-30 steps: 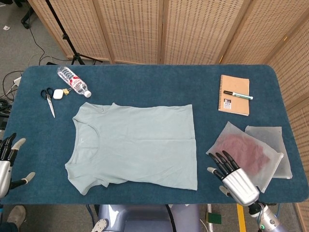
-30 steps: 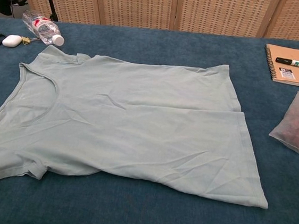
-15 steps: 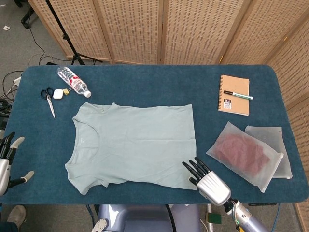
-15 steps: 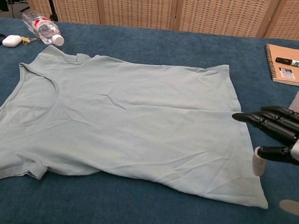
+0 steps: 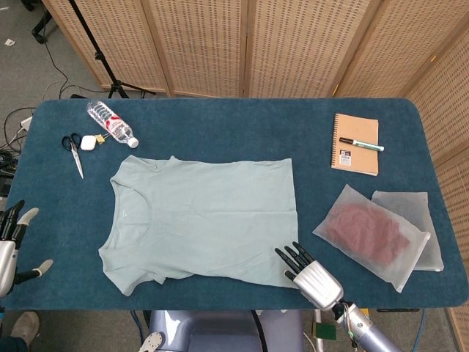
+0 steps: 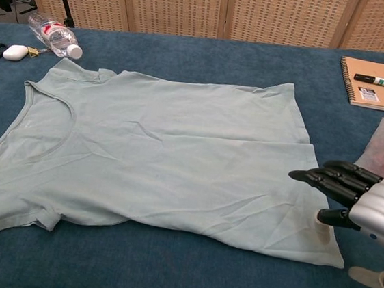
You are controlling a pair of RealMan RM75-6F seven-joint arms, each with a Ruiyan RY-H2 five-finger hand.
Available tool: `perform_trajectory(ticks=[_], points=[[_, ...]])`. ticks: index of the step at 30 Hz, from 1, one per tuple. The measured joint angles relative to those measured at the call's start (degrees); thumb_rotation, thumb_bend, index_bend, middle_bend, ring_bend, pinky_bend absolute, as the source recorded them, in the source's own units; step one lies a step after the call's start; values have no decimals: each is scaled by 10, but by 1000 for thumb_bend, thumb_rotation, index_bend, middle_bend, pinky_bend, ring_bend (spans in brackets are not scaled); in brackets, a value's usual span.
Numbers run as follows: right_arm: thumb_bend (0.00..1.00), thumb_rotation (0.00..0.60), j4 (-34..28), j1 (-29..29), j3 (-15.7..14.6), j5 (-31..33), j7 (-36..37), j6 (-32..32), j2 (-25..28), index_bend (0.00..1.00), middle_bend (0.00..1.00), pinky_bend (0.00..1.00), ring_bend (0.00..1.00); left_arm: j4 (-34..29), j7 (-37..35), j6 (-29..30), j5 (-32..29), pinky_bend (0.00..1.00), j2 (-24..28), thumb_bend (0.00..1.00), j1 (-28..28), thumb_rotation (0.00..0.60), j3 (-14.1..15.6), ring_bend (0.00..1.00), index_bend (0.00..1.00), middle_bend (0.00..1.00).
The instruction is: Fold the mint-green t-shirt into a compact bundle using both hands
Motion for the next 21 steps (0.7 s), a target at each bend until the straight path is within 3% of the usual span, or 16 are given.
perform_trajectory(ticks=[21], points=[[260, 600, 7, 12, -2, 18, -21, -4, -34, 463, 0, 0, 0, 0, 3, -3, -5, 0, -1, 0, -2, 600, -1, 0, 0, 0]])
